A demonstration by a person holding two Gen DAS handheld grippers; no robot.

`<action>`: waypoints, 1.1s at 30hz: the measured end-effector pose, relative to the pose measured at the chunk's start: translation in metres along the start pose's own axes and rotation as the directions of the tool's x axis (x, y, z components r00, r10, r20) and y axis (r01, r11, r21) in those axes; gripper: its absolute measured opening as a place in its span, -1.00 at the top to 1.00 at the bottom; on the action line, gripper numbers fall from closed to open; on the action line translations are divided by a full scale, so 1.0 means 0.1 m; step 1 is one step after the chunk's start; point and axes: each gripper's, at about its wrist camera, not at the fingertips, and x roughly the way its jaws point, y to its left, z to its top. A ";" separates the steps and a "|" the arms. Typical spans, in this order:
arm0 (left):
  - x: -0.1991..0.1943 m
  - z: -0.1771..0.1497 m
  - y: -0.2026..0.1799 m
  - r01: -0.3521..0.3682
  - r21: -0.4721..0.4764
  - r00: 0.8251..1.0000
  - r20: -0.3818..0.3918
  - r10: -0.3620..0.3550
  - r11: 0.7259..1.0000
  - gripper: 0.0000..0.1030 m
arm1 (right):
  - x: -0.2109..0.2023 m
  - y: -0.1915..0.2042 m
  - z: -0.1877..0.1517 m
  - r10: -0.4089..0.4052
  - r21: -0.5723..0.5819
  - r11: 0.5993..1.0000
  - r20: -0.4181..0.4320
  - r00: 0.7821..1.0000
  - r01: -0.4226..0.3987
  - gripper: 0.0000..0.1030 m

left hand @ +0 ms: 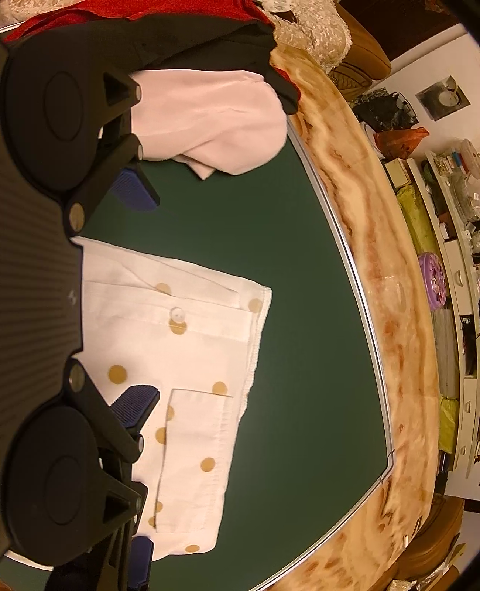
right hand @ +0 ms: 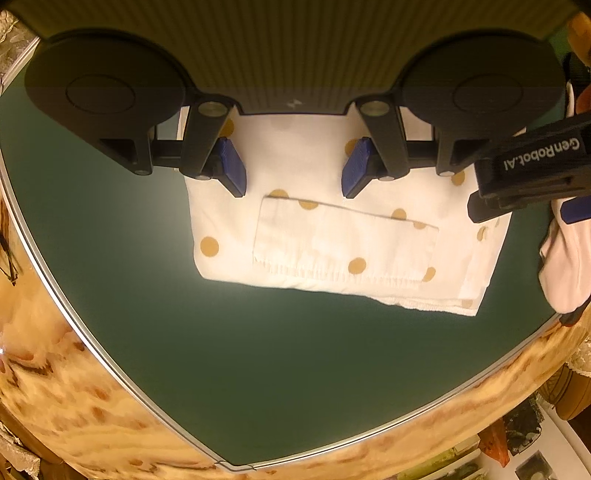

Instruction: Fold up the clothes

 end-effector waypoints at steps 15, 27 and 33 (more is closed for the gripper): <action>-0.16 -0.26 0.05 0.004 -0.022 1.000 0.016 -0.003 1.000 -1.00 | -0.08 0.08 -0.21 0.000 -0.031 1.000 -0.010 1.000 0.000 -0.26; -0.27 -0.42 0.06 -0.010 -0.020 0.999 0.031 0.011 1.000 -1.00 | -0.20 0.12 -0.38 -0.002 -0.049 0.999 0.024 1.000 0.003 -0.26; -0.35 -0.50 0.10 -0.010 -0.031 0.999 0.044 0.011 0.999 -1.00 | -0.25 0.14 -0.48 -0.004 -0.055 0.998 0.036 0.999 0.006 -0.26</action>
